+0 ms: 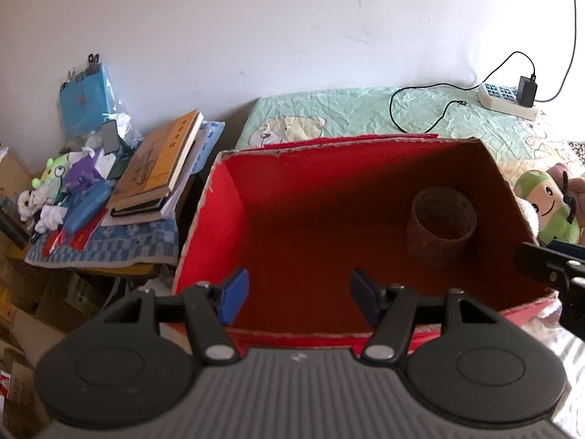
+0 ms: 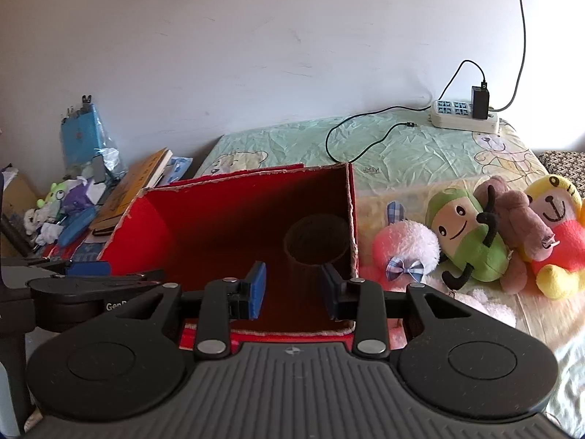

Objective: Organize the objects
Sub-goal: 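Withdraw the right gripper from the box toward the pine cone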

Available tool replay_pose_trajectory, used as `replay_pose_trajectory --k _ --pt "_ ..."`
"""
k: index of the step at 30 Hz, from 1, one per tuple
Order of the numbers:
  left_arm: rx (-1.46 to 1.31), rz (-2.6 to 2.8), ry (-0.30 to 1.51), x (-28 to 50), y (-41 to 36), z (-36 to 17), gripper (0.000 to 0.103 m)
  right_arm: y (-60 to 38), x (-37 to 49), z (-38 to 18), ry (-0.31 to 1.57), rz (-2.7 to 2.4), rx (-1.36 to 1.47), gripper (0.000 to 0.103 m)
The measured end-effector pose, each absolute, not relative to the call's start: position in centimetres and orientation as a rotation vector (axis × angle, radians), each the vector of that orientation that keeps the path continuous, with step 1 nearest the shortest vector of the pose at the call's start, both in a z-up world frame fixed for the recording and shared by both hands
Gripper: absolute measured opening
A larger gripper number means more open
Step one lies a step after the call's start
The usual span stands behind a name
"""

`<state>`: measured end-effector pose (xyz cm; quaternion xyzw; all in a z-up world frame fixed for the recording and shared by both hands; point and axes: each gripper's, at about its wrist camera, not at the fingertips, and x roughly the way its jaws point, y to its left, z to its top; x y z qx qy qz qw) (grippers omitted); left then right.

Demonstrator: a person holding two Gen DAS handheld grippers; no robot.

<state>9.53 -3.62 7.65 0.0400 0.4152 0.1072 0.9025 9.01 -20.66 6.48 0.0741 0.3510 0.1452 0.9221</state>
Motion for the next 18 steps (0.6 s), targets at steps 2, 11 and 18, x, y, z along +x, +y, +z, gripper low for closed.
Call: replay_pose_trajectory --k 2,11,18 --pt "0.079 0.229 0.854 8.9 -4.0 7.9 0.068 -21.0 8.7 6.5 0.724 0.312 0.156 0.035" --pt "0.051 0.256 0.855 6.6 -5.1 8.2 0.073 -22.2 7.5 6.1 0.744 0.380 0.163 0.035" --pt "0.036 0.266 0.872 5.2 -5.8 7.6 0.073 -22.9 6.7 5.3 0.774 0.420 0.158 0.035"
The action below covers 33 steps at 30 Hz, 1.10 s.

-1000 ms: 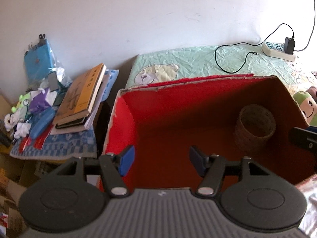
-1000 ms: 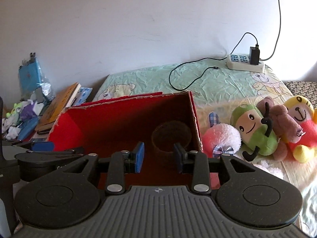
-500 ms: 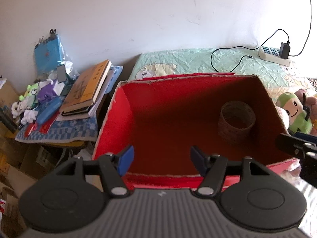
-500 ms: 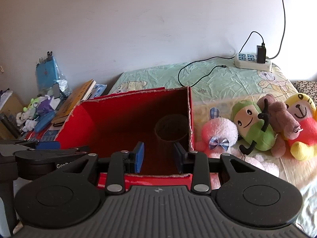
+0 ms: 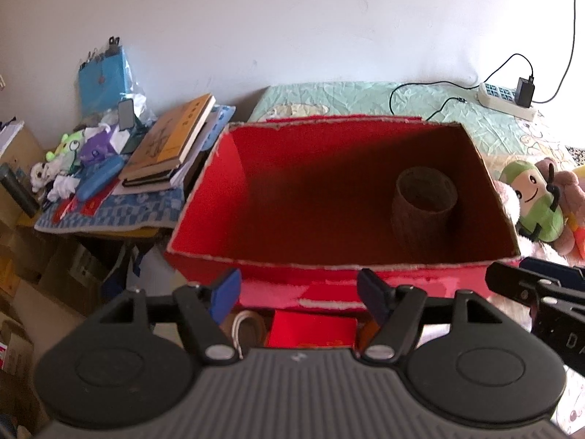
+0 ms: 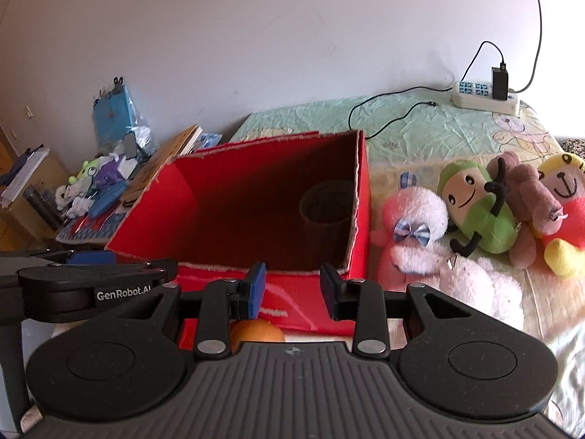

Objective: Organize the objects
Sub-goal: 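Withdraw the right gripper from the box toward the pine cone, then grasp the brown pine cone with the right gripper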

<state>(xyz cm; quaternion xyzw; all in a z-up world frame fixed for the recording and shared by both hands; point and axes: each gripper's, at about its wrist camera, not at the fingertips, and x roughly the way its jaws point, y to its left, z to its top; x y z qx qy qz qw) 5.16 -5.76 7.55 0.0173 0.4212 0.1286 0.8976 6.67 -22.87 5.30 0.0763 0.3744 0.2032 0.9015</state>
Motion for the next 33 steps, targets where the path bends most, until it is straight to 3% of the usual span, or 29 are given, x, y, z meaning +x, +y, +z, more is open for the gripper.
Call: replay_pose_trajectory --k 16,22,33 --pt "-0.001 -0.008 0.914 0.2 -5.5 5.1 0.073 -25.4 6.7 0.4 1.049 0.582 0.320 0.037" --pt "-0.022 -0.220 0.980 -1.8 -6.8 3.4 0.080 -26.7 6.3 -2.5 1.203 0.659 0.424 0.043" --pt "-0.027 -0.339 1.092 -1.6 -9.3 -0.1 0.076 -25.3 6.1 -3.9 1.302 0.743 0.464 0.050"
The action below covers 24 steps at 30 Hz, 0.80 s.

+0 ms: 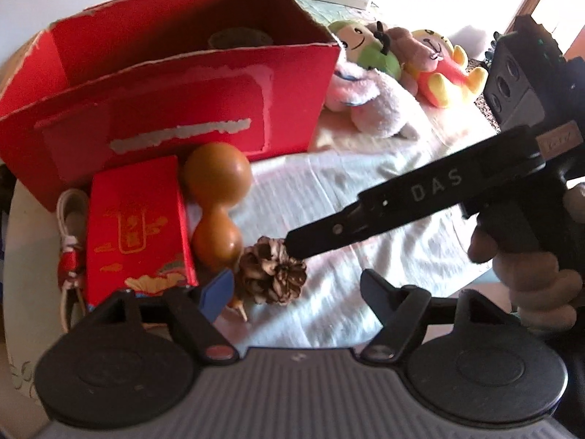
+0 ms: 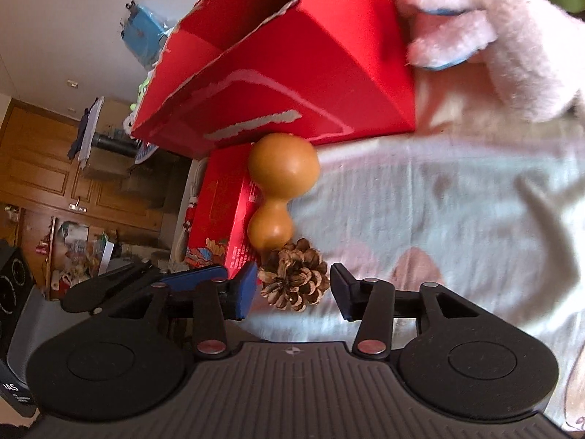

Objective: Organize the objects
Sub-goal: 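Grasp the brown pine cone with the right gripper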

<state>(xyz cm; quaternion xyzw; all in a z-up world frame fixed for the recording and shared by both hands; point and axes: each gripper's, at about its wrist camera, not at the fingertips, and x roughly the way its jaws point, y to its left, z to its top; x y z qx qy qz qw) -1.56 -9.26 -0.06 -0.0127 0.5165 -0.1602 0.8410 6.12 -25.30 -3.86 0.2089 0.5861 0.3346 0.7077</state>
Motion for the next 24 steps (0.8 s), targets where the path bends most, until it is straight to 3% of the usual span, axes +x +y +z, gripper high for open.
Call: replay_pose_trajectory --k 4,9,17,22,24 --pt "-0.048 -0.344 1.122 -0.8 -8.9 -0.8 0.072 -25.2 6.6 -4.7 1.326 0.740 0.486 0.050" --pt "-0.075 -0.357 1.157 -0.5 -8.6 -1.6 0.059 -25.7 7.3 -5.9 1.365 0.739 0.526 0.050" --pt "-0.087 -0.355 1.152 -0.5 -8.1 -1.8 0.059 -26.4 7.4 -6.5 1.377 0.736 0.582 0.051" --pt "-0.073 -0.367 1.143 -0.5 -8.3 -1.6 0.058 -27.4 7.2 -6.3 1.366 0.727 0.578 0.035" --pt "-0.068 -0.383 1.139 -0.5 -8.6 -1.6 0.053 -27.8 7.1 -6.2 1.360 0.724 0.584 0.032"
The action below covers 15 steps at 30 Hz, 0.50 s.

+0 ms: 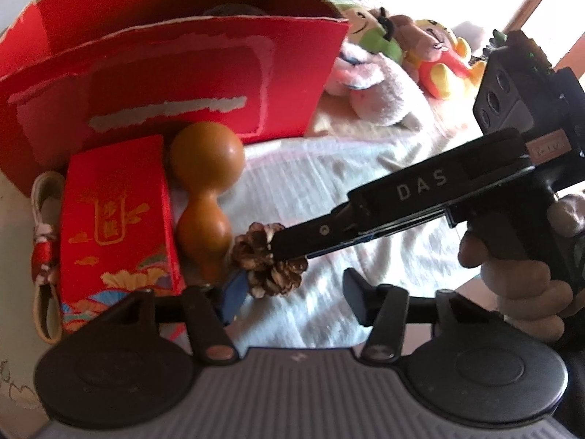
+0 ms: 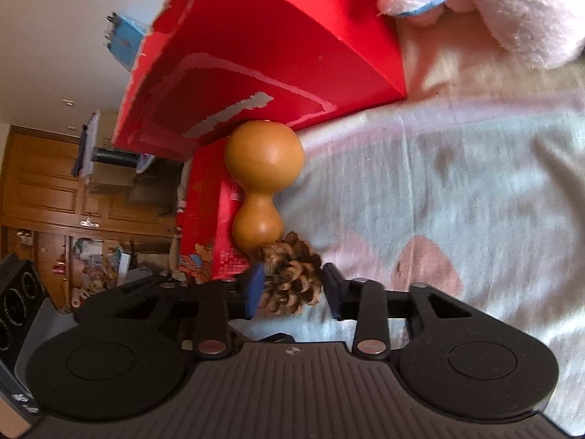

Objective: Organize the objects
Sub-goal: 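Grasp the brown pine cone with the right gripper, then lift the pine cone with the right gripper and carry it over the box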

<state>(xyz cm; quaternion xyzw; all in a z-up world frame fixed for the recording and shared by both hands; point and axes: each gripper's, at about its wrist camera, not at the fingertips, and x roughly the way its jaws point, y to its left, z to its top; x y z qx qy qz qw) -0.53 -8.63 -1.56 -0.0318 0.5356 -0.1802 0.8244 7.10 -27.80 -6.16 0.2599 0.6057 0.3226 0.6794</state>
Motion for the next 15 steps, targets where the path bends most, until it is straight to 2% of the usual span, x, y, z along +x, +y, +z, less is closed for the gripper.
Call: replay_pose_trajectory --k 6,9,15 --pt "-0.045 -0.406 1.127 -0.2 -9.4 -1.8 0.053 -28.5 6.6 -5.9 1.336 0.694 0.583 0.032" --pt "-0.036 -0.380 1.133 0.2 -9.4 -2.2 0.058 -28.7 6.4 -5.4 1.305 0.674 0.553 0.032" --pt "-0.053 -0.401 1.129 1.2 -9.7 -2.8 0.058 -29.3 6.4 -5.8 1.299 0.639 0.587 0.033"
